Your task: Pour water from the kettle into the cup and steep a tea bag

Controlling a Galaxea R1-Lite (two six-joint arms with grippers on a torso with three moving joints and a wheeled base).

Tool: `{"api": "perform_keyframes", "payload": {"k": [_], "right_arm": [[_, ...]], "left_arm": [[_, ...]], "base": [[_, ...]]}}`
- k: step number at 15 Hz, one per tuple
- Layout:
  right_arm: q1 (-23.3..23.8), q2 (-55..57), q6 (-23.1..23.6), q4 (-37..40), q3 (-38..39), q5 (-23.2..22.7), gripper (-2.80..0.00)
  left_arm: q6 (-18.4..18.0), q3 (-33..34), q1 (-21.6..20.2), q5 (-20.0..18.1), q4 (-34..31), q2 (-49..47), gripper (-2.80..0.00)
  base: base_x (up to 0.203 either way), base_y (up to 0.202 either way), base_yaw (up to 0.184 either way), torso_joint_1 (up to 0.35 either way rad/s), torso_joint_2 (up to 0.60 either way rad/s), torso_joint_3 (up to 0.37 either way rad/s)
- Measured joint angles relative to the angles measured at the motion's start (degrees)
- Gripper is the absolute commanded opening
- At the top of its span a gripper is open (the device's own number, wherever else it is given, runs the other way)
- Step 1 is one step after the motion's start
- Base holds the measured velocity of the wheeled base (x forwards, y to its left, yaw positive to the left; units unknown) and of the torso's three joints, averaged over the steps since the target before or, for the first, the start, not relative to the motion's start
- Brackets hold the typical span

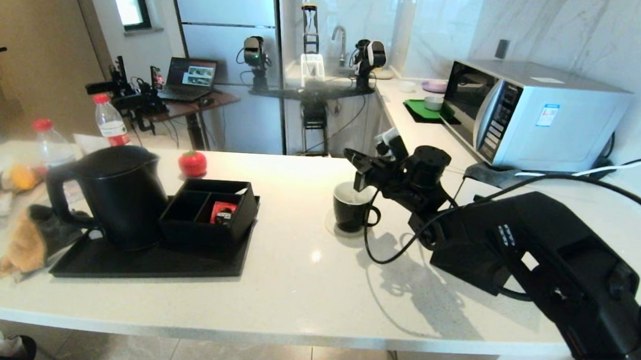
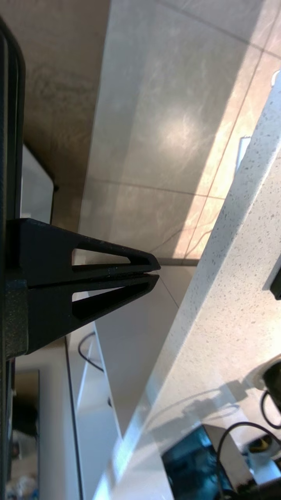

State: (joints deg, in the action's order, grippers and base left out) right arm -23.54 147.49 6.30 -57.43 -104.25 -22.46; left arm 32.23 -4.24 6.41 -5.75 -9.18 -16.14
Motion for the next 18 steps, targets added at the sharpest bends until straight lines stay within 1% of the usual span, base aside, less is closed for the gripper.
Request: {"api": "perform_keyframes", "payload": {"k": [2,4,5,7,10,13,18], "right_arm": [[0.01,0.0,-0.02,-1.91,1.76,0.03,-2.8],[0.01,0.02,-0.03,-2.91,3.12,0.02,-2.8],[0.12,0.0,-0.02,-3.15,3.33,0.0,-2.8],[0.65,0.0,-0.02,-3.66,3.75,0.01,-2.8],[1.35,-0.24,-0.02,-4.37,3.98,0.02,-2.8],[1.57,-1.83,-0.09,-3.42,3.53,-0.03,-2.8],[2.13,-6.33,-0.11,-1.38,3.33,-0.17,-2.8]], "left_arm": [[-3.37,-0.02,-0.25,-0.02,0.0,0.0,-2.8],[-4.95,-0.05,-2.93,-0.17,0.01,0.11,-2.8],[-5.14,-0.07,-4.37,-0.17,0.01,0.56,-2.8],[-5.3,-0.07,-5.61,-0.23,0.0,3.31,-2.8],[-5.47,-0.07,-6.03,-0.36,0.0,9.03,-2.8],[-5.52,-0.07,-6.19,-0.37,0.0,13.73,-2.8],[-5.0,-0.07,-6.25,-0.3,0.0,15.79,-2.8]], "base": [[0.0,0.0,0.0,0.0,0.0,0.0],[0.0,0.0,0.0,0.0,0.0,0.0],[0.0,0.0,0.0,0.0,0.0,0.0],[0.0,0.0,0.0,0.0,0.0,0.0],[0.0,0.0,0.0,0.0,0.0,0.0],[0.0,0.0,0.0,0.0,0.0,0.0],[0.0,0.0,0.0,0.0,0.0,0.0]]}}
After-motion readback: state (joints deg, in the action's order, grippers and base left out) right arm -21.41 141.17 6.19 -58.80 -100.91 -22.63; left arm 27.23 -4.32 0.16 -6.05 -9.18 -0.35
